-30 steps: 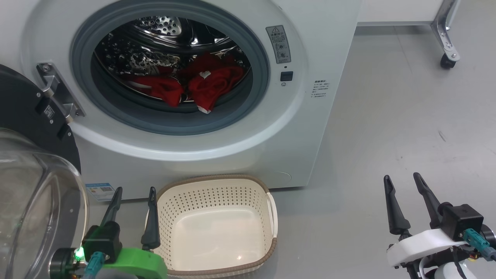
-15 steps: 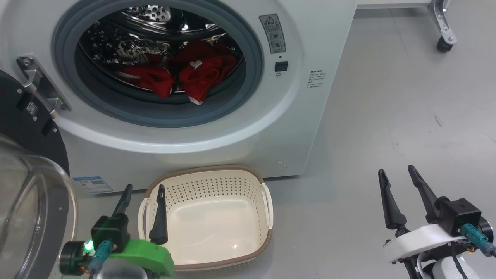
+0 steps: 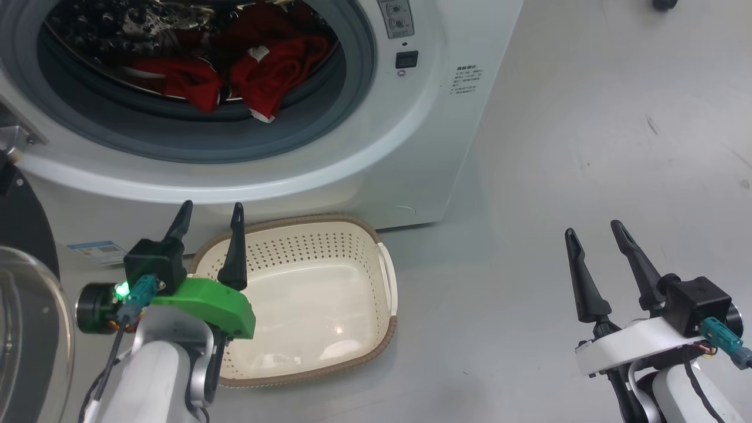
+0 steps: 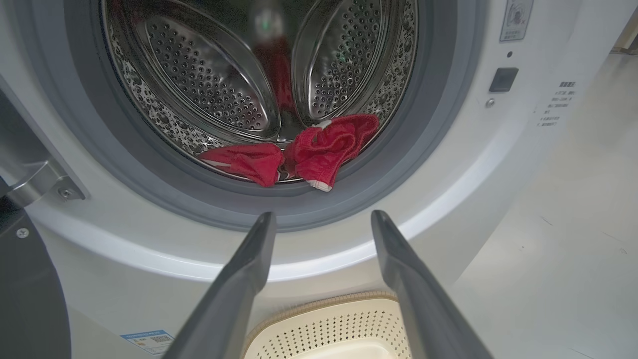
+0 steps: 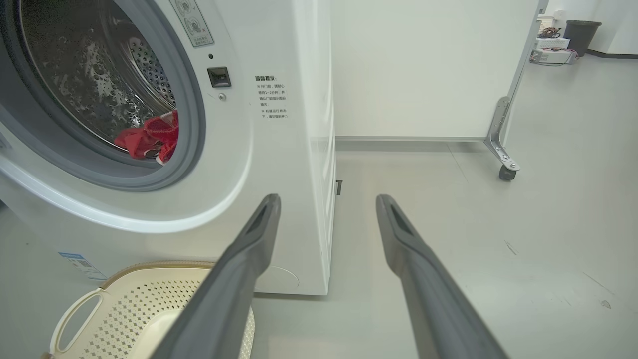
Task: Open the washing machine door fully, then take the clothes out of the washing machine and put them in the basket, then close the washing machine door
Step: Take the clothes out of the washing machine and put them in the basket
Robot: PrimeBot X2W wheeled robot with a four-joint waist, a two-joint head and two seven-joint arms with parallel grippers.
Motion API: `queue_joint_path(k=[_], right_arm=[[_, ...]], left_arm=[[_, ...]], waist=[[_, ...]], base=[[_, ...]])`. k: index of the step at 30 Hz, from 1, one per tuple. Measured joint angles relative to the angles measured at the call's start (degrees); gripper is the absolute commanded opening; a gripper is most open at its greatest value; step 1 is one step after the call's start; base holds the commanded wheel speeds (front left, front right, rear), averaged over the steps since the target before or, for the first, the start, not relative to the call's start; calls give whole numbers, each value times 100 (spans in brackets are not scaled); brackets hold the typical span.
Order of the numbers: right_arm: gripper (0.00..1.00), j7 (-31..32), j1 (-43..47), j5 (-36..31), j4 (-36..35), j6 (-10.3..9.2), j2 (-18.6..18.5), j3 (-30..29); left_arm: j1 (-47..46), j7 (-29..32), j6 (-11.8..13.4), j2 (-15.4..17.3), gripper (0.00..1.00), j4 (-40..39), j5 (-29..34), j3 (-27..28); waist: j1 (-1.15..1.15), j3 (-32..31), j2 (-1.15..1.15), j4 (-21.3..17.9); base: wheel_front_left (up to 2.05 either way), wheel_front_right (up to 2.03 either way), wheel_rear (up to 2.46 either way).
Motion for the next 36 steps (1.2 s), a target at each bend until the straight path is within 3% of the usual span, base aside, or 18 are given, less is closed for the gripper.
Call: queue_joint_path(k=[18,36], right_arm=[[100,-5,-516,20,71,252,186,149],[100,-73,-976,74,406,545,503,313]], left_arm=[[-1946,870,-388,364,100,867,-44,77],[-3913,1920,-559,786,100,1537,-38,189]], waist=[[0,907,0,-549],[0,1683,0,-971]], base=[[0,0,0],[0,0,0]])
